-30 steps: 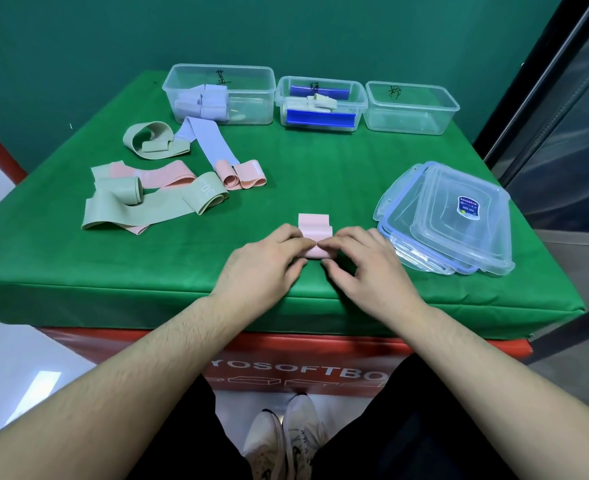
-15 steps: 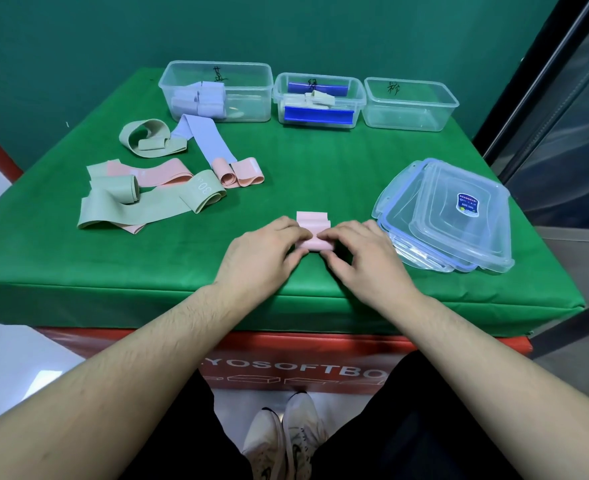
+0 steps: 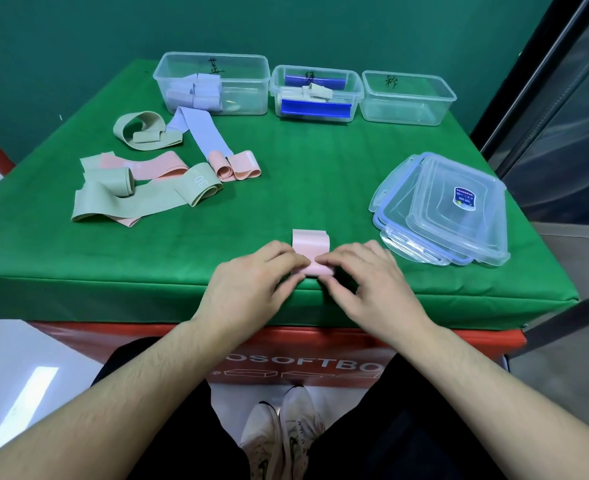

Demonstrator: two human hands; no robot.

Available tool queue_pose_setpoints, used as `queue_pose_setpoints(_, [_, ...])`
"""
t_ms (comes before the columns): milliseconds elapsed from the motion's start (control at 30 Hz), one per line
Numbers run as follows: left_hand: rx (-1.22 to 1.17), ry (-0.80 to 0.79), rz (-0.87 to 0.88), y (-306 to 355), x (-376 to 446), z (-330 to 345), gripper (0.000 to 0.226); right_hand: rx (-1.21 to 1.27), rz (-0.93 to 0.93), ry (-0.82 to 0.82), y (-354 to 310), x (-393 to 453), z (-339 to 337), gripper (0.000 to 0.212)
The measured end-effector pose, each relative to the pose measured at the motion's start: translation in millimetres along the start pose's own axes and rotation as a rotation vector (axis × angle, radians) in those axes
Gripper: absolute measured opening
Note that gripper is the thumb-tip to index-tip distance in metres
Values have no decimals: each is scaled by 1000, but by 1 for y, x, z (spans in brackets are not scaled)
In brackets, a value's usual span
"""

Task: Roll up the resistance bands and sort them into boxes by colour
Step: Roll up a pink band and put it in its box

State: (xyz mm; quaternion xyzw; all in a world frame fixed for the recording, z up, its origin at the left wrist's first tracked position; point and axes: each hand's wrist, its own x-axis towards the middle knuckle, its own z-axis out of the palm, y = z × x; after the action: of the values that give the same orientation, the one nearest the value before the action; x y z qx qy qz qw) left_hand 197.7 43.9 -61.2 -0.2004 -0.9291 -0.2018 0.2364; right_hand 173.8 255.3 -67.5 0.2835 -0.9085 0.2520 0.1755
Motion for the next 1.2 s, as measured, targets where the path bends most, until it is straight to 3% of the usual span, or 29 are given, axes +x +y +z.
queue_pose_setpoints(333, [37,-44,-89,7,2,-3,31,-14,-4,38,-3,2,1,23])
queue_pose_setpoints(633, [18,-56,-94,6,6,-3,17,18,37,53,-2,10,4,24])
queue_pose_setpoints(933, [22,-114,-157,5,14,0,25,-14,40,47,0,11,7,24])
queue_pose_setpoints(1200, [11,-87,-118,2,14,0,19,27,80,47,3,18,9,27])
